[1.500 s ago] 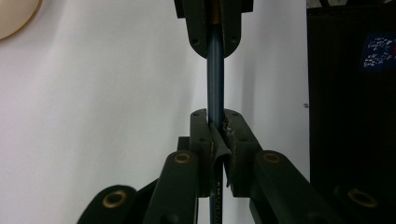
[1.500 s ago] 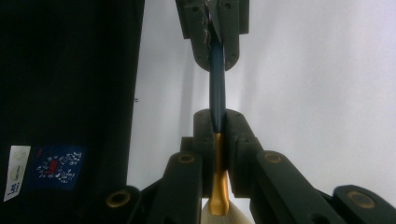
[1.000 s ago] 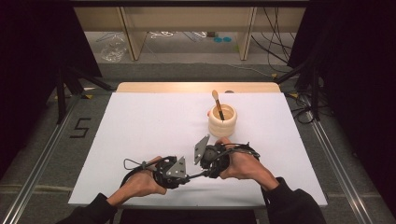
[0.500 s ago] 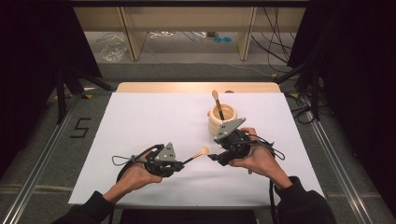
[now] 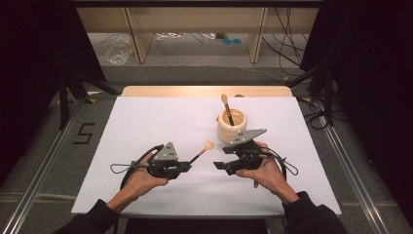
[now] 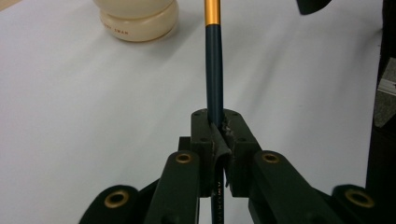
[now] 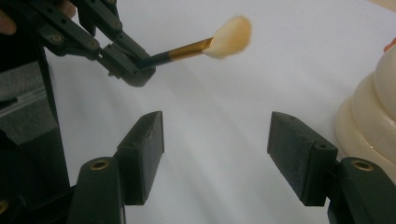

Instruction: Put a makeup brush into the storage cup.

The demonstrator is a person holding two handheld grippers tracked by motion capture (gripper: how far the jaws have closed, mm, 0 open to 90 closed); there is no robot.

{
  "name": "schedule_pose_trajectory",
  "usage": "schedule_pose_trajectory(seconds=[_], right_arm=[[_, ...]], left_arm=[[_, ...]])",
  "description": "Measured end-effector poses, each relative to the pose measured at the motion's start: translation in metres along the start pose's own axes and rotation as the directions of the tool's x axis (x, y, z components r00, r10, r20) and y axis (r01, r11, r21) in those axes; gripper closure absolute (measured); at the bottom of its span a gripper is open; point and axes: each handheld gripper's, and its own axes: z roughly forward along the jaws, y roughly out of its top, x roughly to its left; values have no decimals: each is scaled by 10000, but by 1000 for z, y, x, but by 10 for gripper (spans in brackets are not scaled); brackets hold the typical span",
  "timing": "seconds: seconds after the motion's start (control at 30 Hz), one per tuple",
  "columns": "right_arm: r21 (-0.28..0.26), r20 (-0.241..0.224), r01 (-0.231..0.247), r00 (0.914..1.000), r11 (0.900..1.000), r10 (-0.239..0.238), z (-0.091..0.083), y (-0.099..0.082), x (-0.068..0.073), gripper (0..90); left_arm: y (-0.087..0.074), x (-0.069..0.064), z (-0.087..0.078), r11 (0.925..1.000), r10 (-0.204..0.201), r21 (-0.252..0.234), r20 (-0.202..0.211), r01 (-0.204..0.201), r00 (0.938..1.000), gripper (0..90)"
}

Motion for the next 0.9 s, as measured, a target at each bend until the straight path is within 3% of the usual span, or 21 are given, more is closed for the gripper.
schedule_pose_trajectory(seconds=[0.07, 0.17, 0.37, 0.5, 0.57, 0.63, 0.67, 0.7, 0.83, 0.9], right_arm=[[-344, -17, -123, 9999, 9993, 123, 3, -1, 1, 378], [-672, -312, -392, 9988, 9970, 371, 6, -2, 3, 393], [-1193, -300, -503, 9984, 9916, 470, 9, -1, 8, 398], [-1646, -539, -764, 9962, 9834, 684, 10, 1, 10, 405], [-1652, -578, -873, 9952, 9824, 787, 10, 1, 10, 405], [-1781, -590, -882, 9951, 9801, 789, 11, 2, 10, 415], [-1858, -601, -854, 9953, 9789, 754, 12, 2, 10, 423], [-1775, -819, -895, 9937, 9800, 759, 13, 2, 11, 433], [-1911, -811, -762, 9948, 9786, 617, 15, 4, 14, 497], [-2040, -1163, -891, 9910, 9749, 662, 18, 5, 16, 533]], left_arm=[[1, 0, 0, 9999, 104, -130, 47, -104, 9999, 840], [2, -2, -1, 9995, -161, -276, 35, 162, 9999, 840], [2, -2, -2, 9984, -235, -507, 96, 240, 9997, 840], [3, -3, -2, 9973, -276, -682, 142, 285, 9995, 840], [4, -4, -1, 9969, -388, -682, 188, 400, 9991, 840], [5, -3, -1, 9969, -203, -756, 265, 223, 9994, 840], [4, -5, -1, 9959, -454, -767, 266, 473, 9986, 840], [4, -5, 0, 9959, -454, -768, 326, 478, 9984, 840], [5, -7, 2, 9958, -313, -848, 386, 345, 9988, 840], [6, -9, 1, 9953, -455, -844, 361, 485, 9983, 840]])
